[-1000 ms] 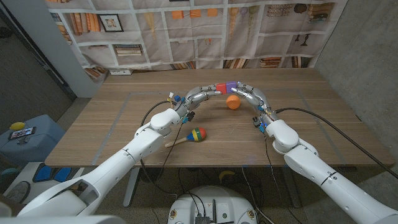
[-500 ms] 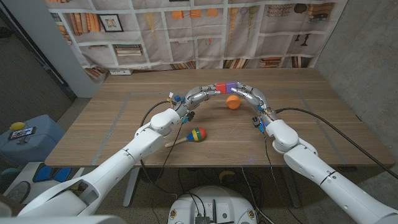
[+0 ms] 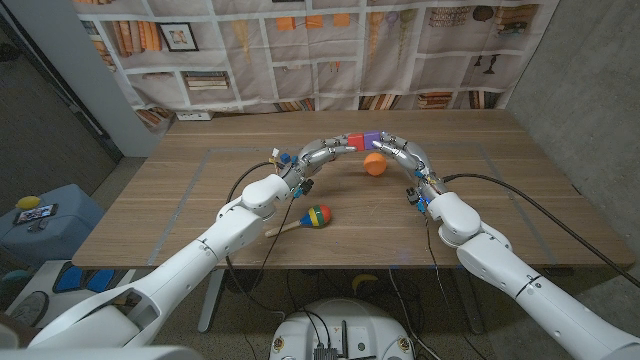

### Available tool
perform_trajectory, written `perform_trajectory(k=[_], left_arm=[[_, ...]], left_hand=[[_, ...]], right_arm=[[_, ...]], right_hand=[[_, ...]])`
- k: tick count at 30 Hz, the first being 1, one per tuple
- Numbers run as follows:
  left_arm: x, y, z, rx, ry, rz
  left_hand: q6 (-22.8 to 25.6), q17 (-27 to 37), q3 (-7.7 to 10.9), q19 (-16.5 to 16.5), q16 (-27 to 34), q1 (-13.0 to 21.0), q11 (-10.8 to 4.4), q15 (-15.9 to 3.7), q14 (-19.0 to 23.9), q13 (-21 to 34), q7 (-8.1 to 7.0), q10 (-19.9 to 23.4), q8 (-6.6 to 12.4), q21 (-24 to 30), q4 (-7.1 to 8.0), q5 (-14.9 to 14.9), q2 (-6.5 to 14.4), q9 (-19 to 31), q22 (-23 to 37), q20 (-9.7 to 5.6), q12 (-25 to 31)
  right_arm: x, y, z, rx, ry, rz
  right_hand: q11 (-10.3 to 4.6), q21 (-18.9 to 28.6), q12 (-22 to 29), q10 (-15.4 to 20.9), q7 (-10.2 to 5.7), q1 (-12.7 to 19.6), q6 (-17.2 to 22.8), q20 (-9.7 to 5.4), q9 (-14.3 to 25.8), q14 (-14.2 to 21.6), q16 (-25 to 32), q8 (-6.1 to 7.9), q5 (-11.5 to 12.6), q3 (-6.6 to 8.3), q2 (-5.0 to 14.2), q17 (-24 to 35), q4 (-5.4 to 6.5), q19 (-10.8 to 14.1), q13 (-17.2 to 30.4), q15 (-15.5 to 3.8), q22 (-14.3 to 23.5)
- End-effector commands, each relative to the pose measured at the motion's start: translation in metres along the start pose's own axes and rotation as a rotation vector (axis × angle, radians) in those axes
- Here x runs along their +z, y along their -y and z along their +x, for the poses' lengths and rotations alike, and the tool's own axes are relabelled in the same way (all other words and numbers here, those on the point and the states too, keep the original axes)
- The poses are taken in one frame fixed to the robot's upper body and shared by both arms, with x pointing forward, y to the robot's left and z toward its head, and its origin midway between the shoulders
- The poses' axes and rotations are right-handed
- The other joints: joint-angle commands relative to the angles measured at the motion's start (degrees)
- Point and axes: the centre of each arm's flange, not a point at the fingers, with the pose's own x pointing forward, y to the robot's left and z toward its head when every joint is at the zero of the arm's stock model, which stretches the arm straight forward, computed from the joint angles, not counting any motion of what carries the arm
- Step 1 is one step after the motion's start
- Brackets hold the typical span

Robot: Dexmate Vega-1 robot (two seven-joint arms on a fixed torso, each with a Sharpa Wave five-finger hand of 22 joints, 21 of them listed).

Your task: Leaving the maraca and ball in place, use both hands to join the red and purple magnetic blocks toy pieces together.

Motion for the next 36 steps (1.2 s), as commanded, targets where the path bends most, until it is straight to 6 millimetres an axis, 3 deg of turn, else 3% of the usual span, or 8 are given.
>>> perform_trajectory(k=[1, 36], left_arm=[[0.0015, -0.0006, 0.0005, -0.031, 0.003, 0.002], [-0.0008, 0.0007, -0.0025, -0.057, -0.006, -0.015]], left_hand=[[-1.49, 0.16, -0.45, -0.6, -0.16, 0.94, 0.32, -0.69, -0.85, 0.32, 0.03, -0.66, -0.23, -0.19, 0.12, 0.22, 1.4, 0.14, 0.06, 0.27, -0.15], [-8.41, 0.22, -2.06, -2.15, -0.16, -1.14, 2.57, 0.58, -4.17, 0.38, 1.19, -4.43, -0.29, -0.29, 0.06, 0.01, -0.64, -0.27, 0.0, 0.43, -0.12]], right_arm=[[-0.0006, 0.0005, -0.0027, -0.003, 0.001, 0.009], [-0.0056, 0.0018, -0.0049, -0.029, -0.007, 0.027]], right_hand=[[-0.1, 0.22, 0.12, 0.32, -1.13, 1.35, 1.52, 0.2, 0.2, 0.18, -0.13, 0.65, 0.37, 0.06, 1.78, 0.2, -0.22, 0.42, 0.14, -0.2, 0.3], [-0.16, 0.28, 0.17, 0.5, -1.57, 1.94, 1.82, 0.48, -0.19, 0.37, -0.1, 0.66, 0.45, 0.05, 2.15, 0.33, -0.62, 0.75, 0.12, -0.16, 0.3]])
